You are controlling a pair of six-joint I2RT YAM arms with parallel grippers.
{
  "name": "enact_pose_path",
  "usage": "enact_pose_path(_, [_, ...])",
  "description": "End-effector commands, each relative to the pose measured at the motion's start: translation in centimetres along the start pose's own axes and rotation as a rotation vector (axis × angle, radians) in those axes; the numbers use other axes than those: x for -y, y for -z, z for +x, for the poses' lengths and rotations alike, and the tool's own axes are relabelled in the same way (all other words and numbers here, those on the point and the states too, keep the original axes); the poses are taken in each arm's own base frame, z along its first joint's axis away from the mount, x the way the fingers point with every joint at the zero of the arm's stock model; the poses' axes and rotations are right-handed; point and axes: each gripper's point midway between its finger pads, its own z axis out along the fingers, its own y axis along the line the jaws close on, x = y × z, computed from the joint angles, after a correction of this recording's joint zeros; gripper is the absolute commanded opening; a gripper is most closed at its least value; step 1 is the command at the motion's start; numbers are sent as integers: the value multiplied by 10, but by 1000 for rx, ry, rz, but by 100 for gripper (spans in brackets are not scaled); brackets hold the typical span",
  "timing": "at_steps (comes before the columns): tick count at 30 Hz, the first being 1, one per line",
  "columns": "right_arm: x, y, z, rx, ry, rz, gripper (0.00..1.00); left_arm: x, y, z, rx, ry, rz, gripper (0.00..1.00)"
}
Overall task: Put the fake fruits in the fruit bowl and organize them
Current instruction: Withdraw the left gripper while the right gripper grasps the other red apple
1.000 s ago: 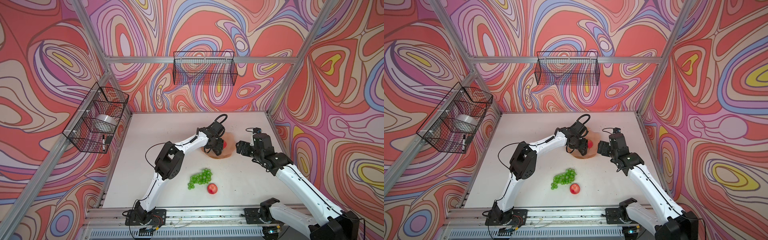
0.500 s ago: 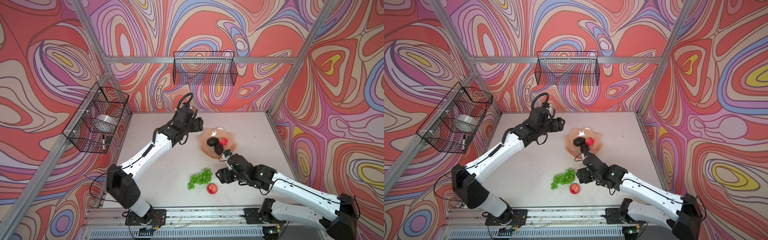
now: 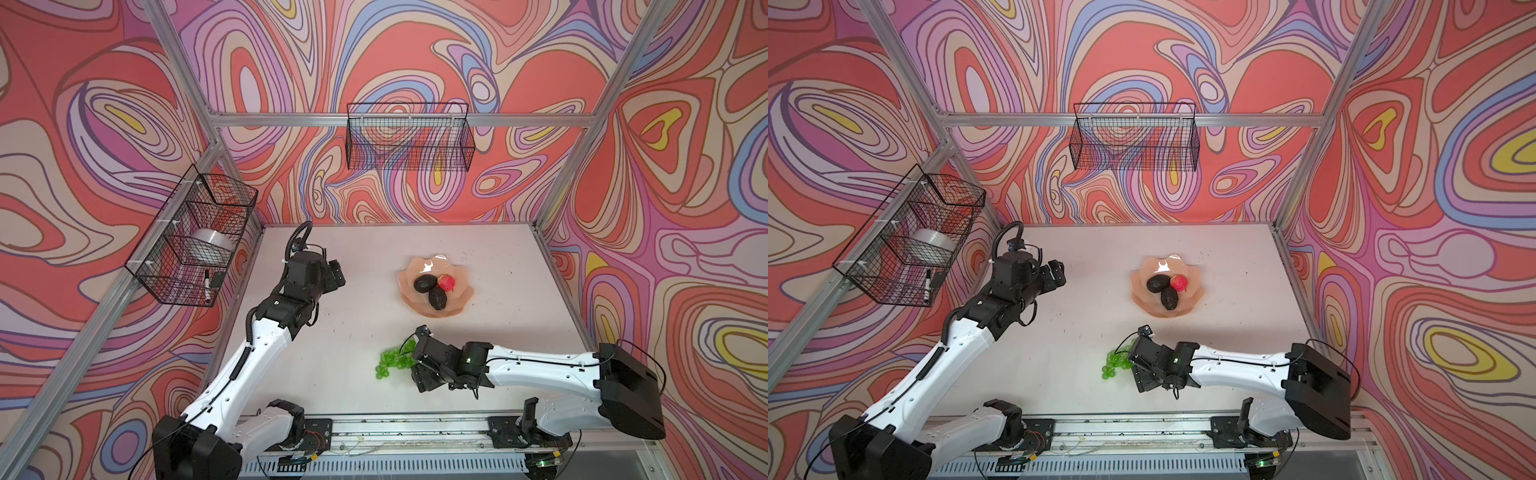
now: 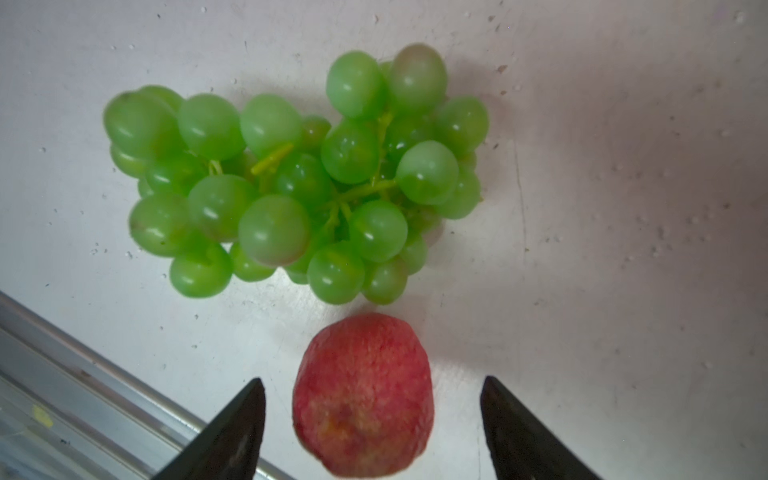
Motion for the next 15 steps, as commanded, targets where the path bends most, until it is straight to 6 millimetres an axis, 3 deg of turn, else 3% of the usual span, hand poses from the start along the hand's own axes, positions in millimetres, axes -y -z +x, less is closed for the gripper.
enact_pose_path(1, [-9,-12,3,-6,-48,-34,81,-14,2,9,-14,8,-37,92])
enact_pose_path(5, [-6,-18,9,-19,-78,-26,74,-19,3,15,-30,9,-47,92])
enact_pose_path(10, [12,-15,17,-30,-114,44,60,-21,2,17,-33,16,-46,92])
enact_pose_path(13, [23,5,16,-2,-133,73,57,-20,1,18,-41,15,-43,93])
enact_pose_path(15, [32,29,7,46,-149,90,56,-21,2,20,-45,6,-40,92])
